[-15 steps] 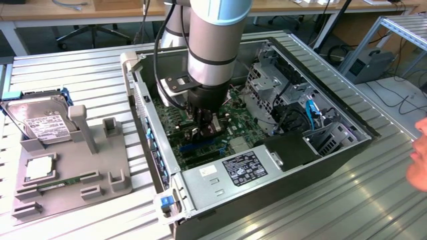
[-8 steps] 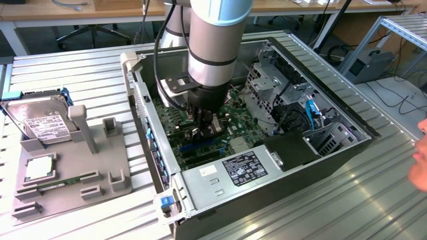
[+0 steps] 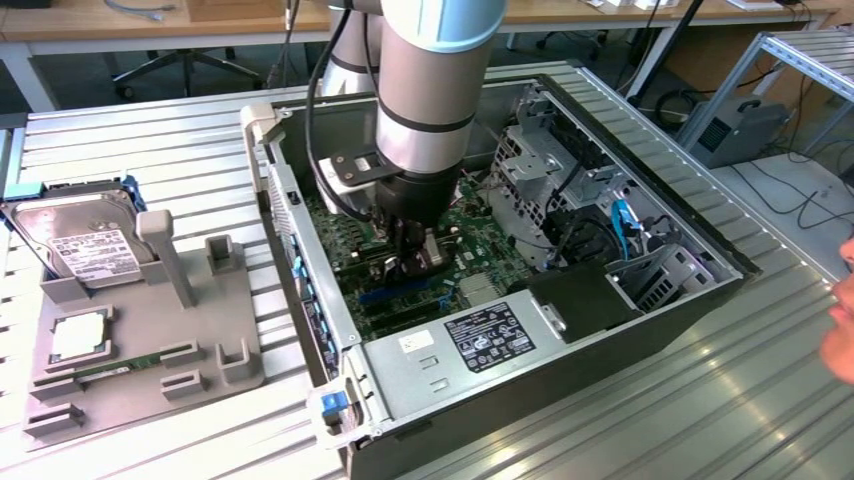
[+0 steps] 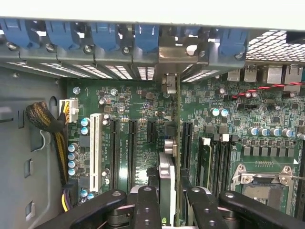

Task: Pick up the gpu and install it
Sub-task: 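Insert the gpu into the slot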

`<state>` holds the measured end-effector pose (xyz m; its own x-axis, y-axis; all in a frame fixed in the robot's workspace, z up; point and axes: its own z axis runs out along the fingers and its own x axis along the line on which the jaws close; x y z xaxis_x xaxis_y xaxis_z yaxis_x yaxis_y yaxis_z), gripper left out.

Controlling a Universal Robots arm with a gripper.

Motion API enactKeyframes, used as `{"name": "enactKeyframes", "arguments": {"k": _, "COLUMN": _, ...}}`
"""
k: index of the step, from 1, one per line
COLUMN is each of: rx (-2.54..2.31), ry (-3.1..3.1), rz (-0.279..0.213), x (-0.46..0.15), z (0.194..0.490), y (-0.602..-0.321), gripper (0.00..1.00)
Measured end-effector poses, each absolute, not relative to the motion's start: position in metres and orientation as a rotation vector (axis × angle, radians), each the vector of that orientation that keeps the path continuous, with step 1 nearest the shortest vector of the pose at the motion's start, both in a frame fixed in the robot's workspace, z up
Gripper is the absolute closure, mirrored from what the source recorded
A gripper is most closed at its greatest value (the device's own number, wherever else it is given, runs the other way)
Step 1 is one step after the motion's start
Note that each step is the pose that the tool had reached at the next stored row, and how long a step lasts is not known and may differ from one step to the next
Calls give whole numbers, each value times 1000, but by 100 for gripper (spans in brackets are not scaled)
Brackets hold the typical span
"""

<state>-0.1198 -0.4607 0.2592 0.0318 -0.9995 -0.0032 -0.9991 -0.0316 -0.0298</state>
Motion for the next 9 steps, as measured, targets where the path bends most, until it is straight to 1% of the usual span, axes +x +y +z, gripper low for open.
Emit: {"name": "enactKeyframes", "arguments": {"k": 9, "rx": -2207, "ry": 2203, "rz": -29, "x": -120, "z": 259, "y": -461, "gripper": 73}}
